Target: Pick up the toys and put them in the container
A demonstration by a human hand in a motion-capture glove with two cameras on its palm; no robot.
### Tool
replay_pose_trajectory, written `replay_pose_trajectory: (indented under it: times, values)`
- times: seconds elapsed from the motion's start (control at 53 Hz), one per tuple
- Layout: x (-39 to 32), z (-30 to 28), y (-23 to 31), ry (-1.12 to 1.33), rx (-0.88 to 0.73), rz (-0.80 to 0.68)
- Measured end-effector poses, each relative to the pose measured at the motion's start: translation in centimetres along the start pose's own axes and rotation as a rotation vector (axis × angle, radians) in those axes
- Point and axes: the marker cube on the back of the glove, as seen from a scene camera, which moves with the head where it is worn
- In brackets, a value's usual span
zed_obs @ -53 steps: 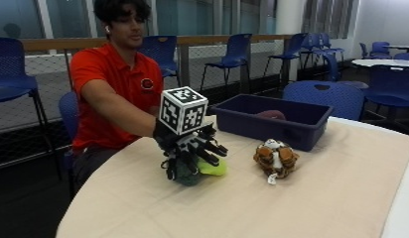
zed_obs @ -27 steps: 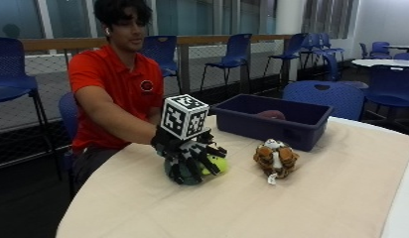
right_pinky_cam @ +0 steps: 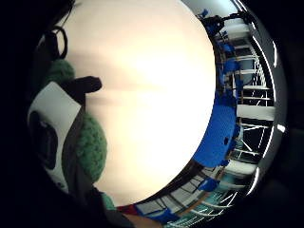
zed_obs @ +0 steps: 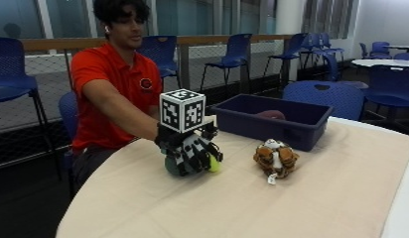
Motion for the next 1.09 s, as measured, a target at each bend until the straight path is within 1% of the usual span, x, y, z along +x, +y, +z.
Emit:
replay_pose_trajectory:
  times: [0.17,0.453,0.566,0.698,0.868,0.924,1.019,1.094]
  values:
    - [-1.3,-2.9,1.0,-0.106,0.005,-0.01]
    - [-7.2,-10.6,1.3,-0.161,0.054,-0.064]
    - [-12.0,-13.6,0.5,-0.162,0.079,-0.117]
    - [-19.9,-16.0,-0.8,-0.185,0.09,-0.212]
    - [-29.6,-17.1,-1.0,-0.204,0.074,-0.344]
    - [-32.1,-16.9,-1.0,-0.191,0.072,-0.361]
    - [-33.8,-15.6,-1.0,-0.212,0.049,-0.369]
    - [-34.0,-14.5,-0.8,-0.292,-0.02,-0.413]
